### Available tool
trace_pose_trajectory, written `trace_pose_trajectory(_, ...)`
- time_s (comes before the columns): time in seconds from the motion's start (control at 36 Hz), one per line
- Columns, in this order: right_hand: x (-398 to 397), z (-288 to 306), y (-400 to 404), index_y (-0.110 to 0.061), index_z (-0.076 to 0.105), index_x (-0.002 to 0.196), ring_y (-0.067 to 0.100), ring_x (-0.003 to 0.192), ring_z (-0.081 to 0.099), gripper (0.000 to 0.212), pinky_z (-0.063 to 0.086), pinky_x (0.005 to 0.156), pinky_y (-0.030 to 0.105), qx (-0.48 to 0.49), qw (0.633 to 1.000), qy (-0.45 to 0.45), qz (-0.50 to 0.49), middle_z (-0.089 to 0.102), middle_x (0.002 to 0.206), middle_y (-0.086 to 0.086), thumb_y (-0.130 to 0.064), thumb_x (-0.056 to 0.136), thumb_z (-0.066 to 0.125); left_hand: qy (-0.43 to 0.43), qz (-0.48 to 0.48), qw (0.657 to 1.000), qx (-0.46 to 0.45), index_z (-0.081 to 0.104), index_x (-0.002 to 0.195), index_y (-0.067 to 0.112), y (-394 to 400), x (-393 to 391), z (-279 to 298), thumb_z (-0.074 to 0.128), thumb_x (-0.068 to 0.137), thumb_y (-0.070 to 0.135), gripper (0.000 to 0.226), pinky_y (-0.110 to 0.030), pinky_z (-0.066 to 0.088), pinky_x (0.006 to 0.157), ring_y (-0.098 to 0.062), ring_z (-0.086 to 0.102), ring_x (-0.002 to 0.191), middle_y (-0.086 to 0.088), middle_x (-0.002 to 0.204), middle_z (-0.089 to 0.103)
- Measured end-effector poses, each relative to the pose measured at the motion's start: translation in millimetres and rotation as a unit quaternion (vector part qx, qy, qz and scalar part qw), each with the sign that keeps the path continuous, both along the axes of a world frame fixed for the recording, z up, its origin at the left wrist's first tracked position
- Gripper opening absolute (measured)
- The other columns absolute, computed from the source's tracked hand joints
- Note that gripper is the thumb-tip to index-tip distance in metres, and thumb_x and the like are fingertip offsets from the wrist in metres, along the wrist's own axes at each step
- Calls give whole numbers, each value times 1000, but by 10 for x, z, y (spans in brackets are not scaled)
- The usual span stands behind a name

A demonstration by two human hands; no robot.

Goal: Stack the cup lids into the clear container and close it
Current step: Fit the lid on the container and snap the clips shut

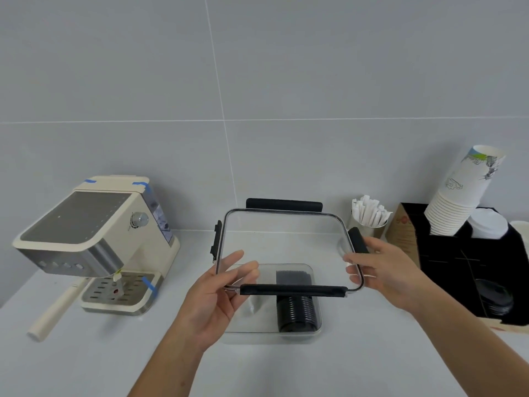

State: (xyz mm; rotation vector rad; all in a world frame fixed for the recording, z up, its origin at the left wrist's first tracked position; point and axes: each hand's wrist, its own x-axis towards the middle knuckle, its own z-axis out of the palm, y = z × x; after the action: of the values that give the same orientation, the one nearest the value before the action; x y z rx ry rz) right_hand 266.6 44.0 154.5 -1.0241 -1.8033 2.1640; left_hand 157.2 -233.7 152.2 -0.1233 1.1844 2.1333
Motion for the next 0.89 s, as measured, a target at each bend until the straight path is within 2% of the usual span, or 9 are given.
trace_pose_trajectory(0.11,-47,11,-37,-4,61,120,27,68,63,40,56,53,29,18,999,21,-17,65,94,20,5,82,71,19,37,999,-34,53,128,17,16,-45,33,55,93,1,38,-38,61,82,-27,76,89,-20,112,73)
trace_pose_trajectory(0.19,-83,-27,-95,-3,61,120,26,66,62,41,55,53,30,11,999,32,-24,65,95,21,6,81,71,24,68,994,-80,56,98,14,32,-102,51,63,87,1,18,-45,52,96,-29,71,90,-18,115,71)
trace_pose_trajectory(0.22,-92,-43,-109,-4,60,120,27,66,62,42,55,54,30,10,999,32,-24,65,96,21,6,81,71,23,75,993,-92,58,95,13,32,-143,33,63,88,3,13,-44,52,96,-29,71,88,-18,113,71)
trace_pose_trajectory(0.31,-102,-100,-134,-5,58,122,28,67,62,45,55,55,32,10,999,30,-25,65,98,22,5,80,72,12,91,988,-123,62,108,2,12,-306,-53,62,93,10,17,-35,57,78,-25,71,81,-17,102,74)
trace_pose_trajectory(0.36,-114,-149,-146,-6,58,122,28,67,61,45,55,55,33,12,999,28,-28,65,98,23,5,80,72,14,91,983,-158,63,101,2,-16,-410,-121,63,92,10,12,-31,59,71,-23,68,78,-16,95,72)
trace_pose_trajectory(0.56,-157,-439,-200,-6,60,116,29,70,63,39,57,66,40,14,1000,-4,-24,67,91,20,6,80,72,66,57,957,-277,66,93,1,-92,-627,-396,65,91,9,9,-32,56,74,-21,61,71,-13,82,66)
trace_pose_trajectory(0.75,-187,-782,-222,-4,63,110,28,66,58,27,56,61,37,11,999,-48,-12,62,83,18,6,85,65,94,30,922,-375,68,92,1,-138,-668,-704,68,88,11,10,-33,51,65,-24,57,67,-12,76,63)
trace_pose_trajectory(0.83,-185,-912,-238,-3,65,105,28,67,56,19,57,64,39,17,998,-67,-9,59,77,15,3,88,62,100,25,912,-397,70,89,3,-165,-670,-833,69,87,9,7,-31,53,64,-25,58,67,-13,80,65)
trace_pose_trajectory(0.89,-192,-973,-256,-4,67,103,27,67,56,15,57,64,39,17,997,-74,-8,61,77,14,0,89,62,102,24,906,-410,70,86,6,-182,-678,-912,70,86,10,4,-35,56,71,-27,62,73,-14,87,70)
